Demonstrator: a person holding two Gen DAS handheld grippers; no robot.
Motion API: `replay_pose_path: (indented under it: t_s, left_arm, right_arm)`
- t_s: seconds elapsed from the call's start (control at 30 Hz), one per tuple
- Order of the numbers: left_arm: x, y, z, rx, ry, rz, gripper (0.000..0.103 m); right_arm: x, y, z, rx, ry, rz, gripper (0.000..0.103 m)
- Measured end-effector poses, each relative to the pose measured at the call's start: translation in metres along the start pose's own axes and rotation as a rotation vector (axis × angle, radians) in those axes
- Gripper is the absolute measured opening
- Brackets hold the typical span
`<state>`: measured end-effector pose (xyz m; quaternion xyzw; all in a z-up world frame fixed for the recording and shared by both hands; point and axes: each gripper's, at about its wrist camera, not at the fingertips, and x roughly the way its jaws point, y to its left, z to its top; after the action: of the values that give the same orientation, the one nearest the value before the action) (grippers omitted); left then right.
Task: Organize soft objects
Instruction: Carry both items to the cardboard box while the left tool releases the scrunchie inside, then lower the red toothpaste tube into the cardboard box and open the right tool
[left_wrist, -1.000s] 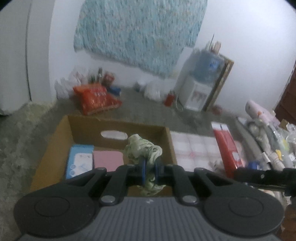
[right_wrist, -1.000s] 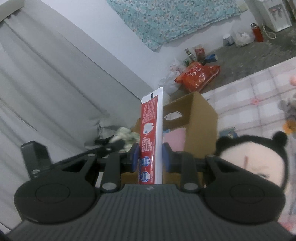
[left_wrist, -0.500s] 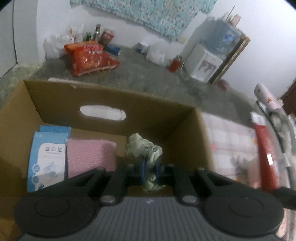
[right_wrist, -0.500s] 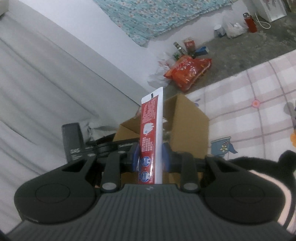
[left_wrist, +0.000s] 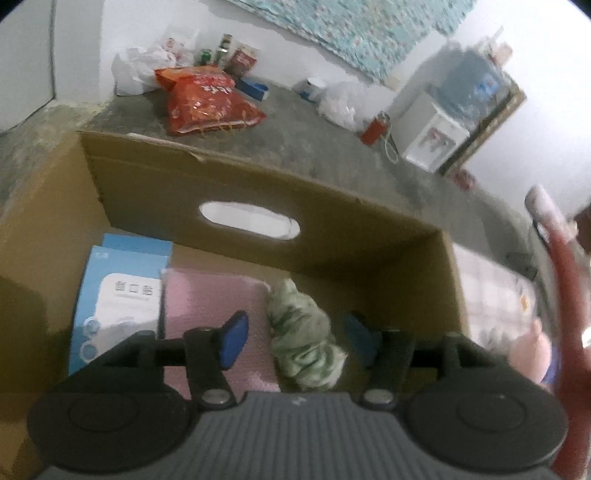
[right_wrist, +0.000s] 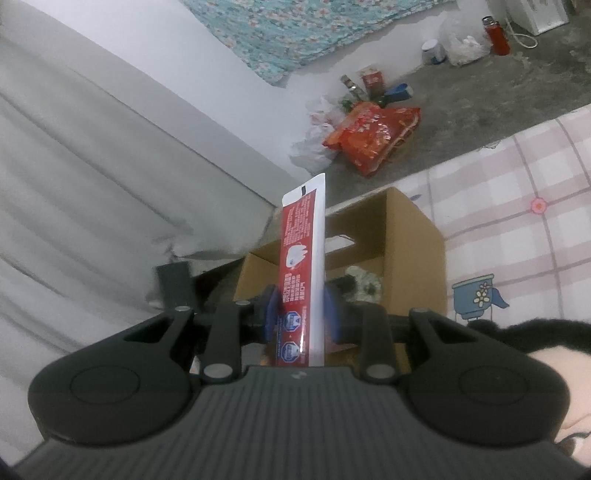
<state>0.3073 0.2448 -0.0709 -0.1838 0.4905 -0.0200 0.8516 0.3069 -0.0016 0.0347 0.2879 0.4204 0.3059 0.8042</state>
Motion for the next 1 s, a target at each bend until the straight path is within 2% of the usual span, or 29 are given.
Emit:
replay_pose_path:
  t_s: [0.2,0.33,0.4,0.53,0.8,1.0]
  left_arm:
    - [-0.032,0.018,-0.002,-0.106,-0.059,-0.010,0.063]
    - [-0.045,0.032,-0.006,-0.151,-0.078,0.012,0.063]
    - [-0.048,0.037,-0.006,-0.166,-0.077,0.011,0.063]
    - [-0.054,0.044,-0.006,-0.179,-0.080,0.013,0.063]
    - [-0.064,0.041,-0.008,-0.174,-0.099,0.019,0.063]
    - [-0.087,0.024,-0.015,-0.140,-0.132,0.026,0.067]
  right_arm:
    - [0.031,0.019,-0.013,-0.039,0.011,-0.114,0.026]
    - [0.051,0.031,-0.023,-0.095,0.004,-0.212,0.027]
    - [0.060,0.037,-0.028,-0.139,-0.008,-0.296,0.028]
    - [0.059,0.048,-0.033,-0.231,-0.075,-0.364,0.032]
    - [0.027,0.066,-0.040,-0.311,-0.140,-0.352,0.033]
    - [-0.033,0.069,-0.054,-0.310,-0.180,-0.289,0.039]
